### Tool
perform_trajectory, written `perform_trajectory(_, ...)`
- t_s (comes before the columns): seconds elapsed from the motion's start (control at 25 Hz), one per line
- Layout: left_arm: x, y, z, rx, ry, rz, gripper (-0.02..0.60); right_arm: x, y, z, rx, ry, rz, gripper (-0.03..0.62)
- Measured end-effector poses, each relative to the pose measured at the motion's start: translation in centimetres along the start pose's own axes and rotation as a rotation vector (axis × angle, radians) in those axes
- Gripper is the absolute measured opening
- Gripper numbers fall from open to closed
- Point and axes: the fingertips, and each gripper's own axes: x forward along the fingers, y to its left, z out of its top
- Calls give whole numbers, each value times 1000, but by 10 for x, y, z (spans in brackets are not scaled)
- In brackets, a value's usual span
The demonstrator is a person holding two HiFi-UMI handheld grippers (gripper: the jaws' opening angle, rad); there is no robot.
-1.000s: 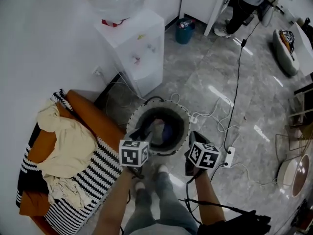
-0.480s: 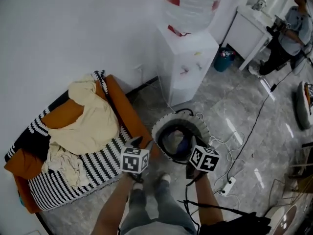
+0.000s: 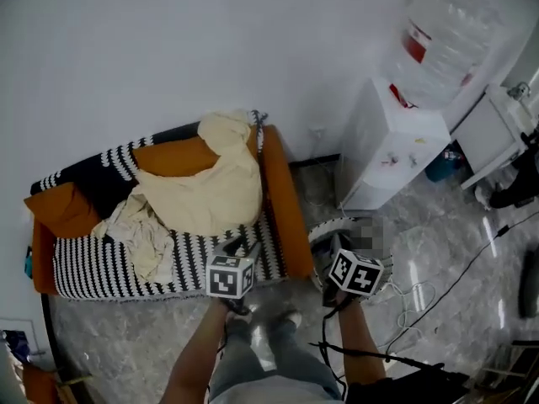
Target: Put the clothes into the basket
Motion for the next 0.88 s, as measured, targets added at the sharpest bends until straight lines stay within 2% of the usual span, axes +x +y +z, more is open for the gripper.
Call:
perform_trajectory(0.16,-32,40,-14,-93,-30,71,187,15,50,-5,-69,38,78,3)
perform_trajectory(0.44,-83,122,-53,-243,-78,189,186,45,130,-19,-162,87,153,3)
perform_trajectory(0.6,-125,184,-80,-328,-98,255,186,54,196,-24,-212,93,184,3)
perform_trajectory(0.88,-192,297,-102,-439,-153,364,181,82,321,-29,-328,112,262,3)
